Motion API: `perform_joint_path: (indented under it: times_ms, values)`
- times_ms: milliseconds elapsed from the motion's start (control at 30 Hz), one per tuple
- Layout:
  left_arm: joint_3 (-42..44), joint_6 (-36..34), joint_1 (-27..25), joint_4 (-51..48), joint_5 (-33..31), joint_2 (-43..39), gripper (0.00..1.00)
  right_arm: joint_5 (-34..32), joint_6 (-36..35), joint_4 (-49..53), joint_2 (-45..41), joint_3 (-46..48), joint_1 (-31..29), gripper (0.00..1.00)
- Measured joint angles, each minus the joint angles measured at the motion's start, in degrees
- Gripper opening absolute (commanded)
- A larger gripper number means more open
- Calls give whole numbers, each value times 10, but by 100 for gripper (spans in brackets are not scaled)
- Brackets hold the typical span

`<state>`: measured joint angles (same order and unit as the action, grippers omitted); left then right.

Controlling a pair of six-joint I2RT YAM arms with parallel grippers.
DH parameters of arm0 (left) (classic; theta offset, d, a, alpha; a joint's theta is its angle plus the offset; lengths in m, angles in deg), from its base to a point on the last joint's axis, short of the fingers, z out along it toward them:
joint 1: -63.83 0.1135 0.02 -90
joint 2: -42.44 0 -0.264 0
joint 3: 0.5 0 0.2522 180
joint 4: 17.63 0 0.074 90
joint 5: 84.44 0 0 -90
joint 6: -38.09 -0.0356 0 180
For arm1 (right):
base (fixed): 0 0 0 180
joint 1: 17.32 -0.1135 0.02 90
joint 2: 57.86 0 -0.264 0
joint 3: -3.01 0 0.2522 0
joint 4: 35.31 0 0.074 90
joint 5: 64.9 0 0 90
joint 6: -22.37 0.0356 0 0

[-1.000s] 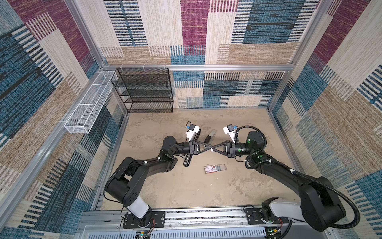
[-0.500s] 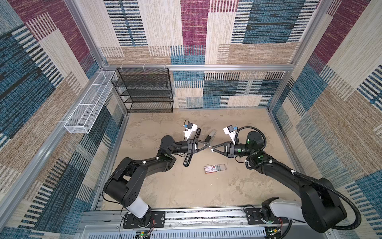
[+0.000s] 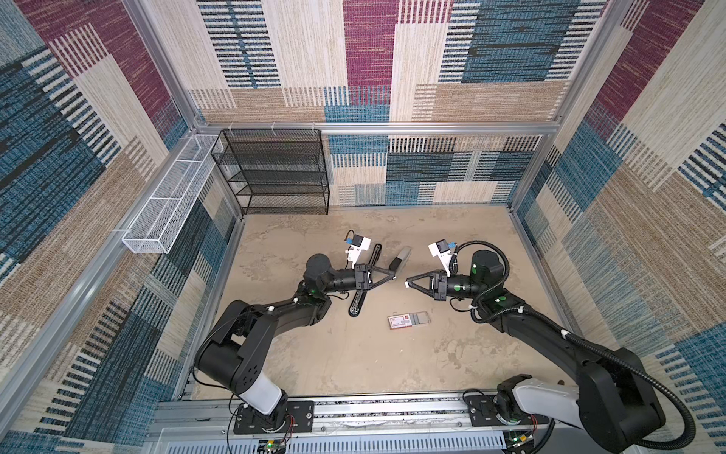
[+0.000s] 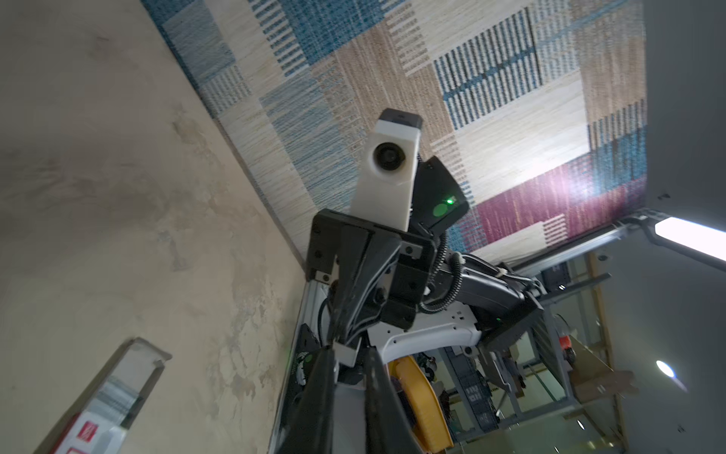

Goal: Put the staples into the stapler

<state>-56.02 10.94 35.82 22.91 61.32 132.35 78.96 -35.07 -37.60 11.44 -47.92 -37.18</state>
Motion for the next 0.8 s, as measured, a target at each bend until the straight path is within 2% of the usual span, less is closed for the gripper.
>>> perform_joint_path:
  times_ms: [100, 200, 367, 500, 733, 800]
  values:
    - [-52, -120, -8, -215, -61, -35, 13, -67, -37, 60, 17, -30, 0, 0]
    - [-107, -217, -13, -381, -120, -22, 13, -137, -66, 102, 64, -52, 0, 0]
    - [-155, -289, -28, -563, -194, 45, 12, -213, -83, 147, 137, -61, 0, 0]
    - [-194, -324, -52, -651, -244, 94, 11, -248, -88, 155, 167, -61, 0, 1]
    - [-230, -342, -66, -717, -288, 158, 12, -272, -90, 159, 234, -61, -10, 4]
    - [-234, -347, -73, -721, -298, 164, 17, -273, -90, 159, 249, -61, -17, 8]
